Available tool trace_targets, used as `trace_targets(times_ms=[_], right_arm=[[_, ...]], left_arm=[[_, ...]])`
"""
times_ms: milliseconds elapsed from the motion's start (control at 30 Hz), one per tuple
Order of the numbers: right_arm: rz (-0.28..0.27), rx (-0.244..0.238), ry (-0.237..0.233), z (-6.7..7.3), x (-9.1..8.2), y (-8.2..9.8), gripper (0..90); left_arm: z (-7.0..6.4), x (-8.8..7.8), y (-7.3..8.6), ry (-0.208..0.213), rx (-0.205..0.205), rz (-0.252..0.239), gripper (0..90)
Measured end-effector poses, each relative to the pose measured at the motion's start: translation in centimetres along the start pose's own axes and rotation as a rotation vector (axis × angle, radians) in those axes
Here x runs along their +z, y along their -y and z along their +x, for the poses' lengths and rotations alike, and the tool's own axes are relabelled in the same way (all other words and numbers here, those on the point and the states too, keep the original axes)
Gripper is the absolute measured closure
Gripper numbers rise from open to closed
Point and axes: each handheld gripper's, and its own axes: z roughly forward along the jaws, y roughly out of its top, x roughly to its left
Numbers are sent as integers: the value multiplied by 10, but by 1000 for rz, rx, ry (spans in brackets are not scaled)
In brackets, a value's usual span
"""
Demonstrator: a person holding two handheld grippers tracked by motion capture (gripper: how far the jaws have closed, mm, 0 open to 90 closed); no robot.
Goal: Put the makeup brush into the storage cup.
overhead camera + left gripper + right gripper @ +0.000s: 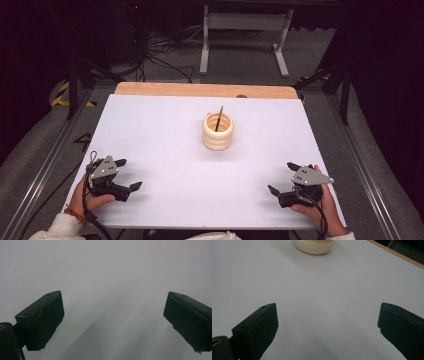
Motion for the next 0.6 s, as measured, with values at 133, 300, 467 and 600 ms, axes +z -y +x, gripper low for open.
trace_targets(times_ms=[133, 300, 467, 600], right_arm=[[-4, 4, 4, -1, -1, 1, 39], [-8, 7, 18, -2, -3, 1, 40], [-13, 7, 23, 0, -6, 1, 40], [-15, 8, 21, 0, -7, 0, 40]], left_arm=[[-2, 1, -1, 5, 8, -3, 43], [-3, -3, -4, 12, 21, -28, 43], [-4, -5, -6, 24, 34, -35, 43], [-5, -4, -6, 27, 46, -31, 42]])
